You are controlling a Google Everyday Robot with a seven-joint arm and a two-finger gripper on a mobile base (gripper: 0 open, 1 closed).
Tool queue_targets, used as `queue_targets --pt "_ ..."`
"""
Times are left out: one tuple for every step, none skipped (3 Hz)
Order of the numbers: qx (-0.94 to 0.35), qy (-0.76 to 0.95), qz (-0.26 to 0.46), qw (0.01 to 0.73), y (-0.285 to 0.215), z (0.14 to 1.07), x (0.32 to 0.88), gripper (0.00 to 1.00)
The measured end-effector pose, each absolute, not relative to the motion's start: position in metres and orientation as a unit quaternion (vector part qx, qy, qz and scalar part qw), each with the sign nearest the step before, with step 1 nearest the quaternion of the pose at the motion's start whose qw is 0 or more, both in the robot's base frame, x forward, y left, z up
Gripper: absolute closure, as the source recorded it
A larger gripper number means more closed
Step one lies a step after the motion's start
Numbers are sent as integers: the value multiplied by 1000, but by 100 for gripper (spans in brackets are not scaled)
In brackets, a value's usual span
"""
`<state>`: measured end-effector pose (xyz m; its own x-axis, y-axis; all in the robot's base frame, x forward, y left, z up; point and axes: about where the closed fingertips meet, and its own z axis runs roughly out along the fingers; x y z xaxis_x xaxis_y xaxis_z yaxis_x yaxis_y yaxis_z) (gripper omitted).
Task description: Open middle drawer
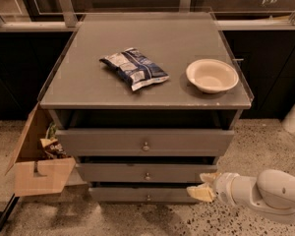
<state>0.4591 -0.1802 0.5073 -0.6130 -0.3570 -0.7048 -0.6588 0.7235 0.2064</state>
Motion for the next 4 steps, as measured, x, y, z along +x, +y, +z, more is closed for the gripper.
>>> queue_targets --pt "-293 868 230 329 -180 507 459 63" --pt "-287 867 226 338 -178 505 459 86" --pt "-276 862 216 366 -172 495 469 100" --pt "-279 852 203 395 -159 482 489 100"
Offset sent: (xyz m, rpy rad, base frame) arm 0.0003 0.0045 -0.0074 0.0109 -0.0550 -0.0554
